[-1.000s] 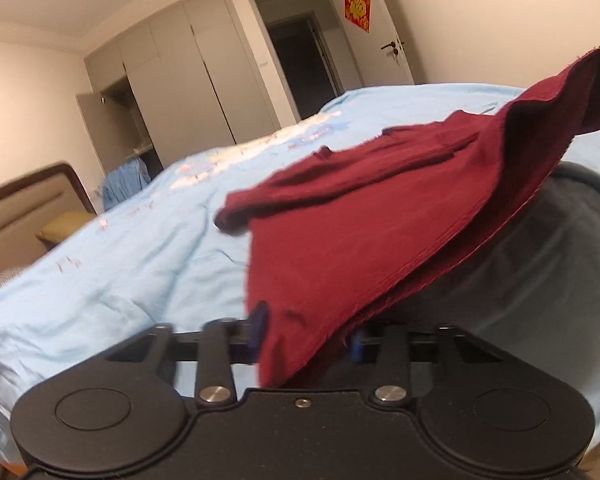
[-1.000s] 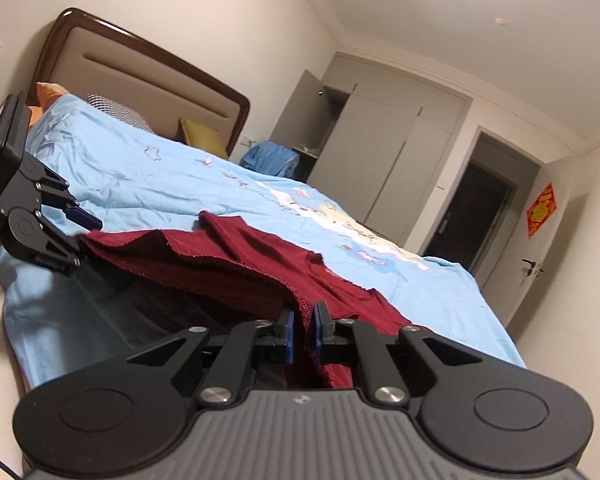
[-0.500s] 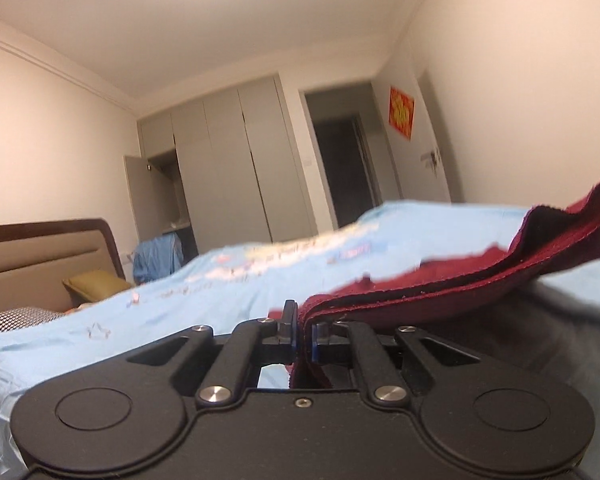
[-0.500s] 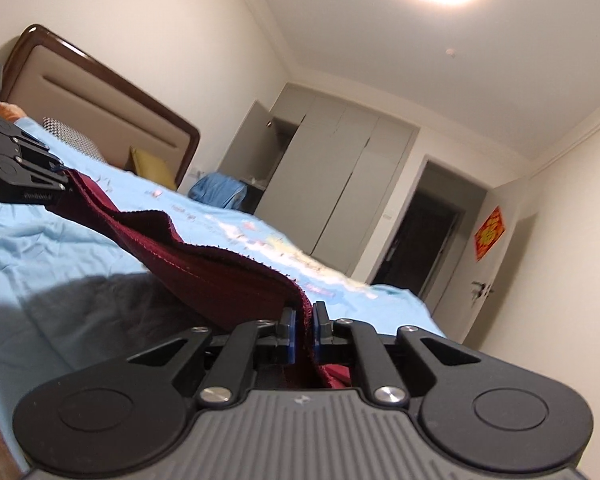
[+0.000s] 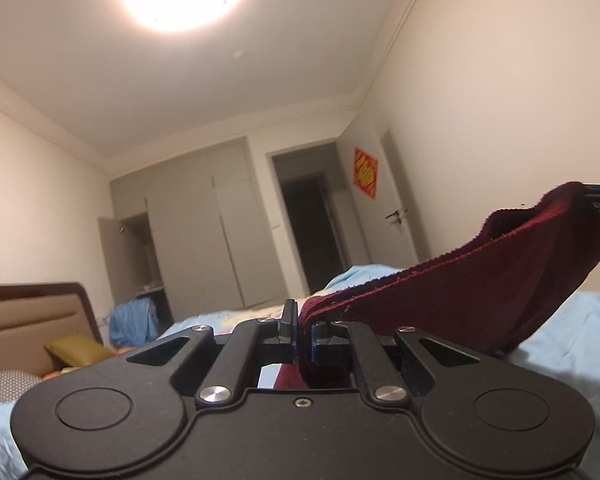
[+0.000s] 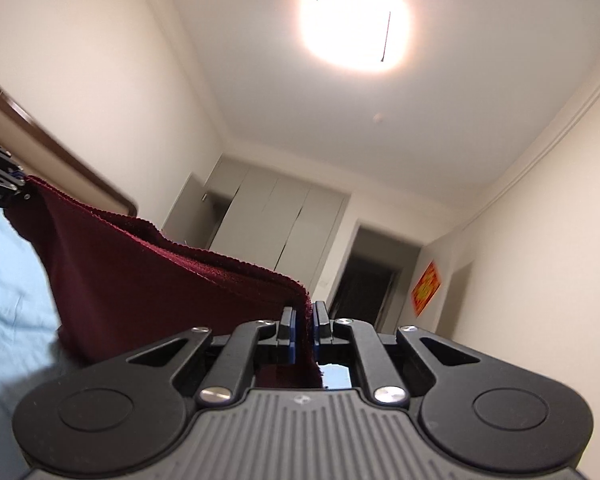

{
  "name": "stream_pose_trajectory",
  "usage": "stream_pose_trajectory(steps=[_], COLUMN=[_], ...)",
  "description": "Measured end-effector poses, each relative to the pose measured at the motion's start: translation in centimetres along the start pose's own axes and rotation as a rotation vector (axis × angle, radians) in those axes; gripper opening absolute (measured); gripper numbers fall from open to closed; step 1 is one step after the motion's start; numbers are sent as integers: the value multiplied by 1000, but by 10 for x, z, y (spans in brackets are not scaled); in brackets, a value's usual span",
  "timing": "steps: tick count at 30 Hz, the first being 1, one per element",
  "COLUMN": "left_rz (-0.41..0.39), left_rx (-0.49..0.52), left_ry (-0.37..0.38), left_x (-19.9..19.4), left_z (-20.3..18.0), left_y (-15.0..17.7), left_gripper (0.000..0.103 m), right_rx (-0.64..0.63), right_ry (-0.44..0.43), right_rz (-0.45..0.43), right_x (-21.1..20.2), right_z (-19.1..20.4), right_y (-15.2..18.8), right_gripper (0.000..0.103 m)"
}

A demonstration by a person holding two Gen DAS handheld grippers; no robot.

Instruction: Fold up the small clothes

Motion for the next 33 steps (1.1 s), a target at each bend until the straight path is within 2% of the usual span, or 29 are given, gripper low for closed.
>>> stream_pose_trajectory(steps=[5,13,17,21,25,29,33], left_rz=[-14,89,143,228,311,408,482], left_rx=[-28,-93,-77,-97,-146,-213,-197], left_ry=[24,60,72,88,80,62,48], left_x=[-13,1,22,59,115,170,220], left_z=[1,5,8,18,31,45,49], left_y=[-22,-12,-6,1,12,39,77], left_gripper=[6,7,8,9,9,10,10], right_rx=[18,20,20,33,12,-18,-31], right_ry=[27,-5,-18,-69,-114,-148,-191], right_rz=[-70,1,52,99,158,208,290], right_x=[-10,1,18,52,104,156,205], right_z=[-6,-11,-12,-15,-14,-6,7], right_y=[-13,1,10,22,41,58,85], right_gripper=[9,9,9,9,9,9,9])
Point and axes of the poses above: each gripper's, at about its wrist camera, not at the fingertips, and x roughly the way its jaws point, z to its left, y to its underside, the point moved 2 cm from there along x, roughly the way its jaws point, and after that the axes turned 5 degrees about -z, right-handed, at the moved point
